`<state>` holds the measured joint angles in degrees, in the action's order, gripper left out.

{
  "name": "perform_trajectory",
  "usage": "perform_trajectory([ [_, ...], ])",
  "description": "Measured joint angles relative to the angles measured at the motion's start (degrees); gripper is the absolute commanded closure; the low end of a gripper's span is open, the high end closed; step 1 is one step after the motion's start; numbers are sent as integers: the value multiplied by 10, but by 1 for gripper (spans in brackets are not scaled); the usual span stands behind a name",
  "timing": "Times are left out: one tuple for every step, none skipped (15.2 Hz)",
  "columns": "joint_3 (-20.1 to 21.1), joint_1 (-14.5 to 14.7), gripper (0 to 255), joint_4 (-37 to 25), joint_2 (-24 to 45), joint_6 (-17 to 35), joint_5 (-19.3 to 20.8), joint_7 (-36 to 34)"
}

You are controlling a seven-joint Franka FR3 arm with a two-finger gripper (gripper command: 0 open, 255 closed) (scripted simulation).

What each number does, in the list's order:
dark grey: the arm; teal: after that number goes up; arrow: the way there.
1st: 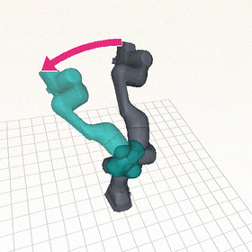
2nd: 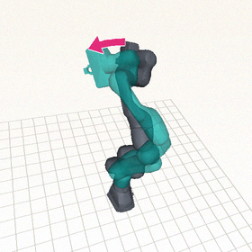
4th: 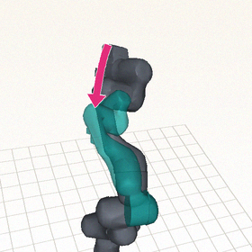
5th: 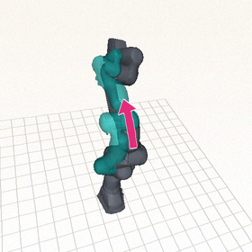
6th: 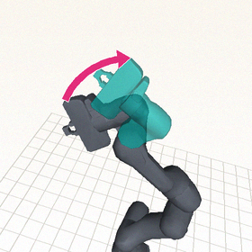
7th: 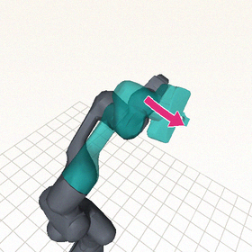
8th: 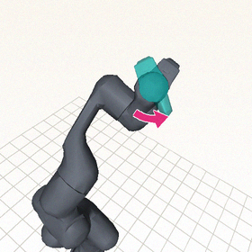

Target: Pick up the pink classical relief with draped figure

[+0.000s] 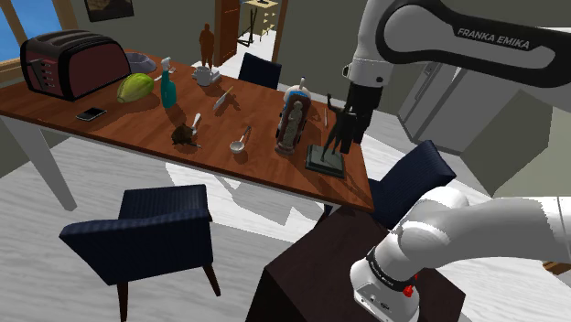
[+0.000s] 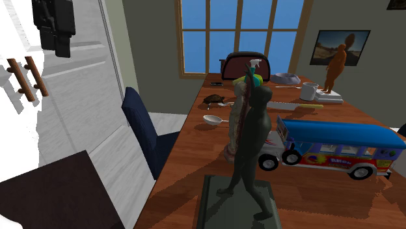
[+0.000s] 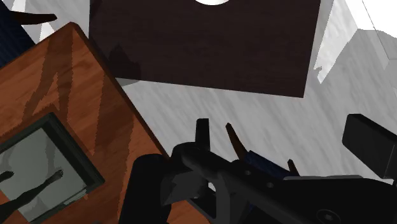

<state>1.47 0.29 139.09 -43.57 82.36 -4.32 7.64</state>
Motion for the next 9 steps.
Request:
perform_trajectory([
  [0,0,0,0,0,0,0,0],
  [-3,-1,0,-2,7,6,4,5],
  [-10,-4,0,-6,18,14,12,15],
  [-15,-6,0,-12,34,24,19,24],
  [-18,-6,0,-20,48,33,24,32],
  [-25,-9,0,-29,67,45,32,43],
  [-30,-11,0,-38,88,58,39,53],
  [-36,-13,0,-49,108,69,45,63],
  [-42,-15,0,-58,123,78,52,74],
])
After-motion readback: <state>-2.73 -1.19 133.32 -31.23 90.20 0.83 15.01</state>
